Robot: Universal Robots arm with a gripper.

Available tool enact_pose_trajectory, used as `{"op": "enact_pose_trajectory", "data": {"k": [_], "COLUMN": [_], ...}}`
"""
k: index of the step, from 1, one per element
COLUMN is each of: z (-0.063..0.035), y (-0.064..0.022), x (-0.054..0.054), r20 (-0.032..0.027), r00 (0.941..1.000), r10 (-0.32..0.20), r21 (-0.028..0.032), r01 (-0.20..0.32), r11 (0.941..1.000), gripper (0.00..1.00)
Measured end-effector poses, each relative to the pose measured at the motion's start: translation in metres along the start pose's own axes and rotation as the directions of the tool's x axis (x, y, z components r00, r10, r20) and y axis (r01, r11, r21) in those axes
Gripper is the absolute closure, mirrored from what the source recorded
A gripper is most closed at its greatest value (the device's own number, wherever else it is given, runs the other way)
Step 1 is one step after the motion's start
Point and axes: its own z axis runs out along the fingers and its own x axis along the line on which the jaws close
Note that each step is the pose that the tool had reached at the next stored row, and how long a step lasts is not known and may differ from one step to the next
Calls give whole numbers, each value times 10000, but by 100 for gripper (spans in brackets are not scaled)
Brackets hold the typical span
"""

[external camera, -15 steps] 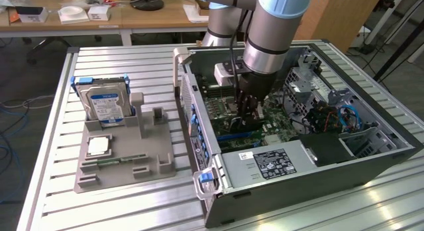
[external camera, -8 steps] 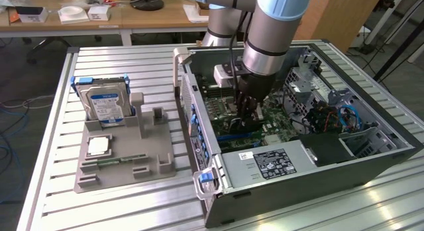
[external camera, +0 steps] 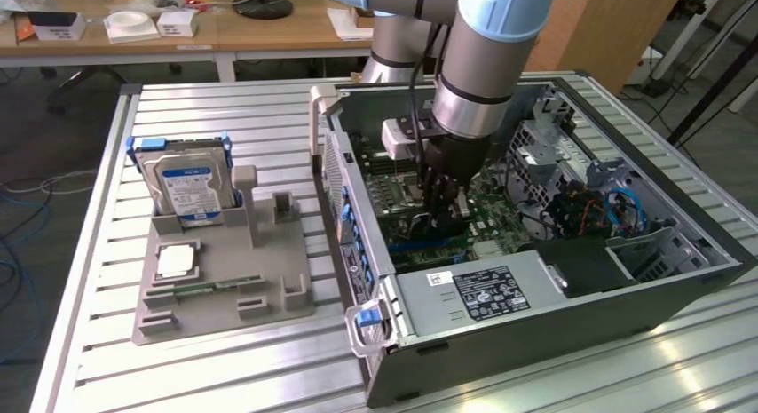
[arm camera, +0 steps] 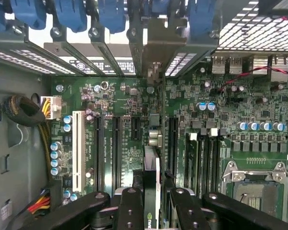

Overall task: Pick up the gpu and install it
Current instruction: 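Insert the gpu into the slot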

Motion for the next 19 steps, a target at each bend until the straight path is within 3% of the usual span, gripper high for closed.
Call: {"op": "enact_pose_trajectory", "data": {"k": [8,19], "z": [-50,-49], "y": [2,16], "x": [0,4], "r20": [-2,-12], "r00": [10000,10000], "r10": [-1,3], "r21": [-3,1], "r01": [1,-3], "r11": [10000,10000], "gripper": [74,74]}}
